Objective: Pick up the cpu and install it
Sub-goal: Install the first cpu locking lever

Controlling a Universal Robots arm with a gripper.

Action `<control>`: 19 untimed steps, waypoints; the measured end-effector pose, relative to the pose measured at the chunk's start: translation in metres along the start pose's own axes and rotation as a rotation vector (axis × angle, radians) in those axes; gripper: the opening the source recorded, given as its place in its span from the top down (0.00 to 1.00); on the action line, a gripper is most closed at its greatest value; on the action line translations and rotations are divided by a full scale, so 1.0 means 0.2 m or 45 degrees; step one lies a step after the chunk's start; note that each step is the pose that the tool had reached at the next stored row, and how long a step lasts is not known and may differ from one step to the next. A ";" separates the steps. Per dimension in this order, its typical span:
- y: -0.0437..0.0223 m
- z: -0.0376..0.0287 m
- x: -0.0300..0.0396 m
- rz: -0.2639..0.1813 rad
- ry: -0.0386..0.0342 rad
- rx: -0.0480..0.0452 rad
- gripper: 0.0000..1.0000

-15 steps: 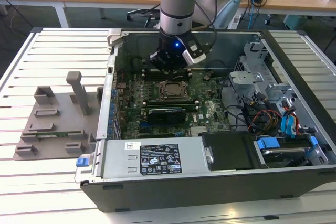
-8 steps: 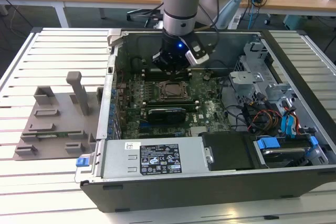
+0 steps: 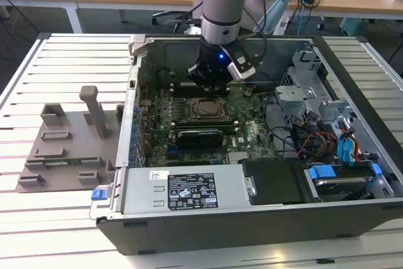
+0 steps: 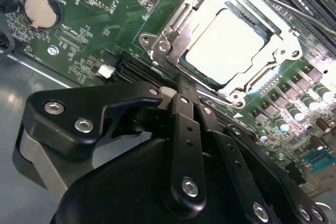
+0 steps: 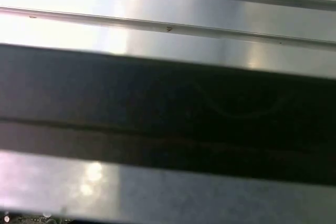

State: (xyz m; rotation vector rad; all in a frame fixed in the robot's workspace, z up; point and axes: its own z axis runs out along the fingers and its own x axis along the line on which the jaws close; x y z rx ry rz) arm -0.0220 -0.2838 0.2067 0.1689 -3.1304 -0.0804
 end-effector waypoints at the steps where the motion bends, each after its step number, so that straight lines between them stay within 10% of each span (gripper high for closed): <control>1: -0.001 0.004 -0.006 0.000 0.0005 0.000 0.89; 19: -0.048 0.010 -0.024 0.000 0.0015 0.000 0.89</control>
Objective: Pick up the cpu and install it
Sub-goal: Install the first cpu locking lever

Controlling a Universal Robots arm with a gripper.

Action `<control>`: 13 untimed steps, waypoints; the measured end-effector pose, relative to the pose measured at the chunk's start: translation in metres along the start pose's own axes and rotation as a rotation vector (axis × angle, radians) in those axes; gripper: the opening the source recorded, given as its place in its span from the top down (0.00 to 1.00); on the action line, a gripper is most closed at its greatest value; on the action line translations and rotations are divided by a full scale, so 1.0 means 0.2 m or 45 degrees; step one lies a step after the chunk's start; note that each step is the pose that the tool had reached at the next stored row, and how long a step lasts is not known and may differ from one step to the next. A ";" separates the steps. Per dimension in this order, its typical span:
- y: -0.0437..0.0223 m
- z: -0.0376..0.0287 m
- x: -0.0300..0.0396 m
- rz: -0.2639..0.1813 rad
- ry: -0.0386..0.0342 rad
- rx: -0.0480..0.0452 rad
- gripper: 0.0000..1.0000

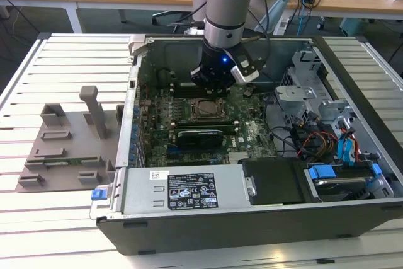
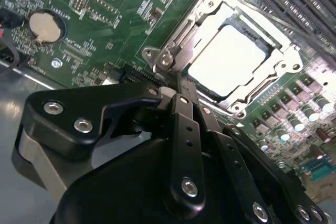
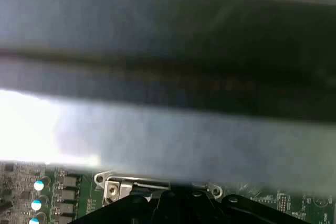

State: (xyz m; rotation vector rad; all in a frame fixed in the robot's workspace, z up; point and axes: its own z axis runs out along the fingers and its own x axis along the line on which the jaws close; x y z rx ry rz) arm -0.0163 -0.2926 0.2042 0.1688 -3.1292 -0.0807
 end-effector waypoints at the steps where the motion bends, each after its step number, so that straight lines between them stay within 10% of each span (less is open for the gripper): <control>1: -0.003 0.001 0.000 0.000 0.0000 0.000 0.89; 13: -0.005 0.011 0.000 0.000 0.0019 0.014 0.89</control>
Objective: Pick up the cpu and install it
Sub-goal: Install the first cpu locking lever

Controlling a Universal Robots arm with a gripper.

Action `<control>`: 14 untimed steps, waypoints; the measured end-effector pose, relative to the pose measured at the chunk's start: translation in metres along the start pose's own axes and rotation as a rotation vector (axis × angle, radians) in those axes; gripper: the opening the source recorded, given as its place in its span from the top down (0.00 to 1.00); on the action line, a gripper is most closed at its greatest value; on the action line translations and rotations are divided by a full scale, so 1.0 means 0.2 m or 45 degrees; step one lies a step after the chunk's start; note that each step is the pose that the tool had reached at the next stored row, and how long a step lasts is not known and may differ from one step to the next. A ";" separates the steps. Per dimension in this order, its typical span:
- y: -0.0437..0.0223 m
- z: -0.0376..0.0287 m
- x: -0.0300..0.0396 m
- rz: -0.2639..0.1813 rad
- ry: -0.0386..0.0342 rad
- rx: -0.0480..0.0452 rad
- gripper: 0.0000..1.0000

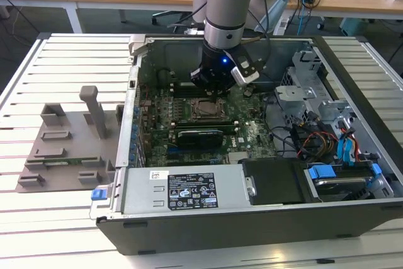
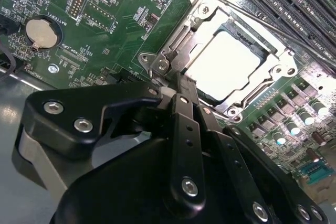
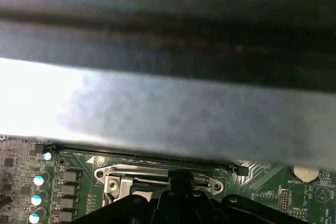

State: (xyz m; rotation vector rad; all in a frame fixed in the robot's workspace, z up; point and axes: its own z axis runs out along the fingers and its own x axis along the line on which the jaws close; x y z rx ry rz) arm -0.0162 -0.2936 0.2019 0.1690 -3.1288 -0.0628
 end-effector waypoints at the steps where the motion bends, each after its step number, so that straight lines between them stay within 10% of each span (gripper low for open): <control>1: 0.000 0.000 0.000 0.000 0.0001 0.001 0.89; 14: 0.031 0.000 -0.010 0.000 0.0032 0.025 0.89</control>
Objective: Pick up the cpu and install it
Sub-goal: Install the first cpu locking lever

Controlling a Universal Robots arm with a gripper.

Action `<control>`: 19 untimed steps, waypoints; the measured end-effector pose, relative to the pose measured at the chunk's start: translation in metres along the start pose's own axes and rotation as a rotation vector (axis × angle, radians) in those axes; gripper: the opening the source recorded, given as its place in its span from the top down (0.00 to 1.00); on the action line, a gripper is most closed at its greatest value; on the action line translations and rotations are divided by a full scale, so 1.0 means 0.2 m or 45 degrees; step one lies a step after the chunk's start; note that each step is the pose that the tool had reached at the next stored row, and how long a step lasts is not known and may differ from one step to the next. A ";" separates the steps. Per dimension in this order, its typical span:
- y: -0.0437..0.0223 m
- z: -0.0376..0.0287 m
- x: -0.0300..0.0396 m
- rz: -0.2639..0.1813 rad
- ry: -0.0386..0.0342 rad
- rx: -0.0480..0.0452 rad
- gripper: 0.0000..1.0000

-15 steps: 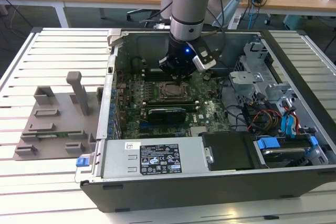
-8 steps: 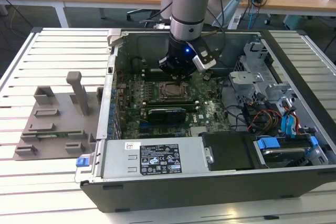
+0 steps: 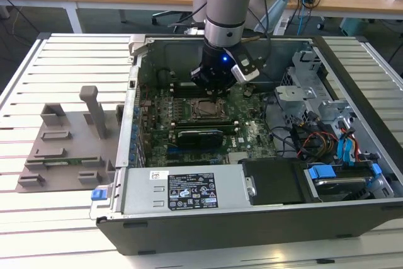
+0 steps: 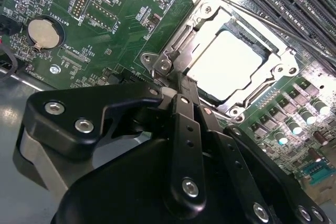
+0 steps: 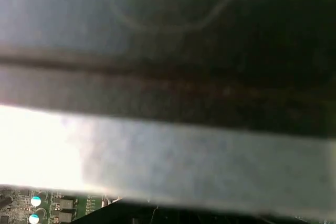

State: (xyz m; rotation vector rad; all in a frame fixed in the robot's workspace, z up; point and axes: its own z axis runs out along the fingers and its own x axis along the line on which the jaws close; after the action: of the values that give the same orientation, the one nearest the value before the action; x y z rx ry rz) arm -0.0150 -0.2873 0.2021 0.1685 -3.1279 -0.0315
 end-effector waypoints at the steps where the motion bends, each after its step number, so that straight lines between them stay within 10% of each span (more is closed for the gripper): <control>1: 0.002 0.000 -0.001 0.000 0.0004 0.005 0.89; 8: 0.008 0.000 -0.002 0.001 0.0084 0.078 0.89; 19: 0.070 0.002 -0.012 0.001 0.0083 0.080 0.89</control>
State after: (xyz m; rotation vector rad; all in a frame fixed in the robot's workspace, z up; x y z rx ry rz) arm -0.0142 -0.2731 0.2020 0.1677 -3.1242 0.0668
